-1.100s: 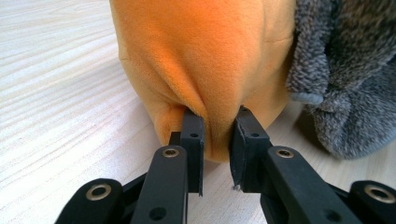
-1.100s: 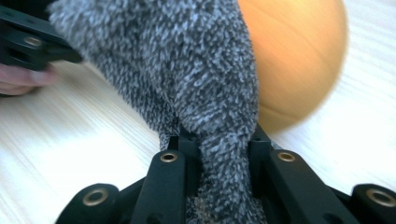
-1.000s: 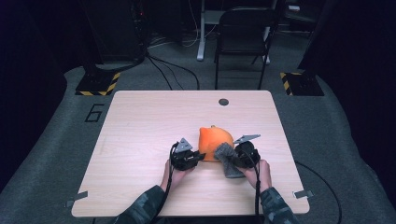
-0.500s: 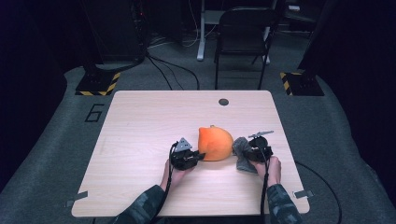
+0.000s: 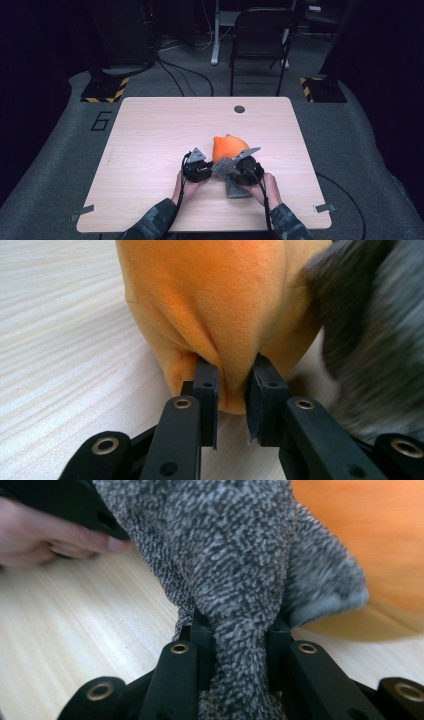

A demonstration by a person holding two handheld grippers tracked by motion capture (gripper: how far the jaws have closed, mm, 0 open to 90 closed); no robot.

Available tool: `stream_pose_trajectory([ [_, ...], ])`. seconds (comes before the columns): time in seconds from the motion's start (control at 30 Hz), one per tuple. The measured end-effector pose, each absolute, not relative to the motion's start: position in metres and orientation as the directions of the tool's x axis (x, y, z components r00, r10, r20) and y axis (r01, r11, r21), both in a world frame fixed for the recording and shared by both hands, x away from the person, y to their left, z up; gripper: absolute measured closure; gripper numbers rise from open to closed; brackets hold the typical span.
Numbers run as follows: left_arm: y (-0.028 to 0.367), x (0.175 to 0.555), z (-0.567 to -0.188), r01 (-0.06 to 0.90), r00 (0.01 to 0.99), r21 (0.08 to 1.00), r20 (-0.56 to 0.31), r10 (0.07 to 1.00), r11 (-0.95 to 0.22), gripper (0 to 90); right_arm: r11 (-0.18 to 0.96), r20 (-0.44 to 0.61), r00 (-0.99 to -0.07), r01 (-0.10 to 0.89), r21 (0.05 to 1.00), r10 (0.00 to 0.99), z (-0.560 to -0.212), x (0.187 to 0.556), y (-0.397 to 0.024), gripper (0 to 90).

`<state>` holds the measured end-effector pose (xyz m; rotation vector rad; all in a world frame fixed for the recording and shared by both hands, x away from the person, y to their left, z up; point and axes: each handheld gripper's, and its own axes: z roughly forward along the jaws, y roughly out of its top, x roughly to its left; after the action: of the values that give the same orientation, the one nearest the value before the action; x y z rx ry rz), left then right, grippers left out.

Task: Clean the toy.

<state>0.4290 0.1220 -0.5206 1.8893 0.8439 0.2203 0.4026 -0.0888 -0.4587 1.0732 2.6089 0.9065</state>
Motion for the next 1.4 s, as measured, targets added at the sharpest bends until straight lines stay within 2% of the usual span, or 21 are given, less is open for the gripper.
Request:
stream_pose_trajectory([
  [0.2,0.123,0.43,-0.52,0.45,0.746,0.857,-0.206,0.633,-0.251,76.4,0.543,0.085,-0.699,0.621,0.565,0.71,-0.468,0.416,-0.102,74.5],
  [0.37,0.122,0.43,-0.52,0.447,0.749,0.858,-0.203,0.631,-0.254,76.4,0.477,0.106,-0.601,0.718,0.507,0.792,-0.473,0.426,-0.138,74.5],
  [0.47,0.122,0.431,-0.52,0.448,0.75,0.856,-0.203,0.629,-0.258,76.5,0.425,0.069,-0.518,0.763,0.487,0.852,-0.479,0.437,-0.164,74.5],
  [0.73,0.122,0.431,-0.521,0.449,0.746,0.857,-0.205,0.634,-0.251,76.4,0.328,0.051,-0.413,0.787,0.522,0.909,-0.472,0.446,-0.193,74.4],
  [0.87,0.122,0.431,-0.52,0.45,0.75,0.856,-0.205,0.629,-0.257,76.3,0.306,0.053,-0.427,0.724,0.618,0.903,-0.441,0.436,-0.183,74.4],
  [0.93,0.122,0.432,-0.52,0.448,0.75,0.857,-0.205,0.629,-0.255,76.3,0.336,0.019,-0.466,0.664,0.669,0.884,-0.422,0.429,-0.167,74.5],
  [0.97,0.122,0.432,-0.52,0.448,0.75,0.857,-0.205,0.629,-0.255,76.3,0.336,0.019,-0.466,0.664,0.669,0.884,-0.422,0.429,-0.167,74.5],
  [1.03,0.122,0.431,-0.52,0.447,0.751,0.856,-0.202,0.629,-0.259,76.2,0.402,-0.035,-0.536,0.586,0.704,0.843,-0.4,0.422,-0.131,74.6],
  [1.13,0.122,0.432,-0.52,0.44,0.756,0.858,-0.194,0.626,-0.265,76.2,0.467,-0.11,-0.554,0.559,0.685,0.825,-0.4,0.426,-0.104,75.0],
  [1.23,0.122,0.432,-0.521,0.435,0.755,0.861,-0.189,0.628,-0.264,76.0,0.514,-0.159,-0.555,0.574,0.638,0.817,-0.414,0.439,-0.092,76.2],
  [1.4,0.122,0.433,-0.522,0.433,0.755,0.862,-0.188,0.629,-0.263,73.1,0.497,-0.132,-0.553,0.587,0.639,0.823,-0.425,0.448,-0.092,77.2],
])
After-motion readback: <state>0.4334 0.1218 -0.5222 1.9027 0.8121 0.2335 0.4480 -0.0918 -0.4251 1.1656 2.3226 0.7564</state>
